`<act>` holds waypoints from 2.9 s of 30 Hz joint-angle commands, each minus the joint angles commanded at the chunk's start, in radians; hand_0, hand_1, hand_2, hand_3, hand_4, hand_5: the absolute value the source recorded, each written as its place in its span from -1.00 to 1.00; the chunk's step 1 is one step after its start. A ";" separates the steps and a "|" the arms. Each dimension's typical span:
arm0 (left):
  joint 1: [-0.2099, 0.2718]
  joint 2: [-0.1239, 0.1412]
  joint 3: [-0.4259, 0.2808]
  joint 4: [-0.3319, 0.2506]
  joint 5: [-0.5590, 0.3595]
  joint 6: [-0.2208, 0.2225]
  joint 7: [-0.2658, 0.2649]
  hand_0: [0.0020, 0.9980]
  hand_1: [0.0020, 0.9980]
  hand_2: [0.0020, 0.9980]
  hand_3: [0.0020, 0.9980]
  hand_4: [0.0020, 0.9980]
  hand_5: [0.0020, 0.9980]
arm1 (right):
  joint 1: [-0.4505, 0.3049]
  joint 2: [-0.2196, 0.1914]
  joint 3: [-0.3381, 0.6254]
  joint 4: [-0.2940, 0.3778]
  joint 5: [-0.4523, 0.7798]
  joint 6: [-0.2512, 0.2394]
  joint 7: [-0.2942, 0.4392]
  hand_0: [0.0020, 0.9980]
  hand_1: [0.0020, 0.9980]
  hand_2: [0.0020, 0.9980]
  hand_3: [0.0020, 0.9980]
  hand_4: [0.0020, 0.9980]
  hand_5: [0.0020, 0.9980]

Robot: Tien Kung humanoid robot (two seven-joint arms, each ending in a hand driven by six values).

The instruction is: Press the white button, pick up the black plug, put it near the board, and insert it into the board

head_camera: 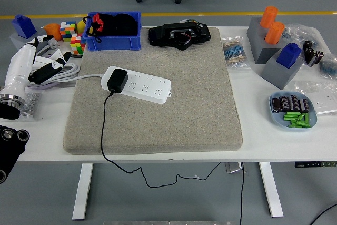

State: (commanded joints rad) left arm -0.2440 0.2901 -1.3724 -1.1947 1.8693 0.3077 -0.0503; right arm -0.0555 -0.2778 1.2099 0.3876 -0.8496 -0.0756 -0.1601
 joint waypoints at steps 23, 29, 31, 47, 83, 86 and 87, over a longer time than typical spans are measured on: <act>0.026 -0.020 -0.027 -0.005 0.009 -0.008 0.015 0.88 0.87 0.75 0.61 0.69 0.51 | -0.012 -0.002 0.024 0.002 -0.012 0.000 -0.002 0.43 0.35 0.34 0.24 0.33 -0.26; 0.035 -0.021 -0.026 -0.007 0.011 -0.012 0.020 0.88 0.87 0.75 0.61 0.69 0.52 | -0.017 0.003 0.039 0.002 -0.015 -0.002 -0.002 0.43 0.36 0.34 0.24 0.33 -0.25; 0.042 -0.022 -0.026 -0.009 0.013 -0.013 0.022 0.88 0.87 0.75 0.61 0.69 0.52 | -0.021 0.006 0.041 0.000 -0.017 -0.001 -0.003 0.43 0.36 0.34 0.24 0.33 -0.25; 0.110 -0.032 -0.041 -0.018 0.022 -0.036 0.041 0.89 0.87 0.74 0.60 0.67 0.51 | -0.050 0.025 0.062 -0.014 -0.019 -0.003 -0.003 0.43 0.36 0.34 0.24 0.35 -0.23; 0.138 -0.049 -0.021 -0.023 0.034 -0.052 0.064 0.88 0.87 0.74 0.60 0.64 0.41 | -0.021 0.026 -0.032 -0.064 0.036 -0.006 -0.007 0.43 0.36 0.34 0.24 0.35 -0.23; 0.129 -0.056 -0.020 -0.022 0.031 -0.052 0.064 0.87 0.85 0.72 0.62 0.64 0.38 | -0.018 0.026 -0.038 -0.074 0.041 -0.004 -0.009 0.43 0.36 0.35 0.24 0.35 -0.23; 0.127 -0.059 -0.021 -0.022 0.030 -0.052 0.064 0.87 0.85 0.72 0.62 0.64 0.38 | -0.016 0.026 -0.038 -0.076 0.042 -0.003 -0.010 0.43 0.36 0.35 0.24 0.35 -0.23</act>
State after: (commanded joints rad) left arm -0.1174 0.2314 -1.3931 -1.2163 1.8989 0.2556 0.0133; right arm -0.0720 -0.2518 1.1714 0.3117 -0.8078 -0.0789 -0.1698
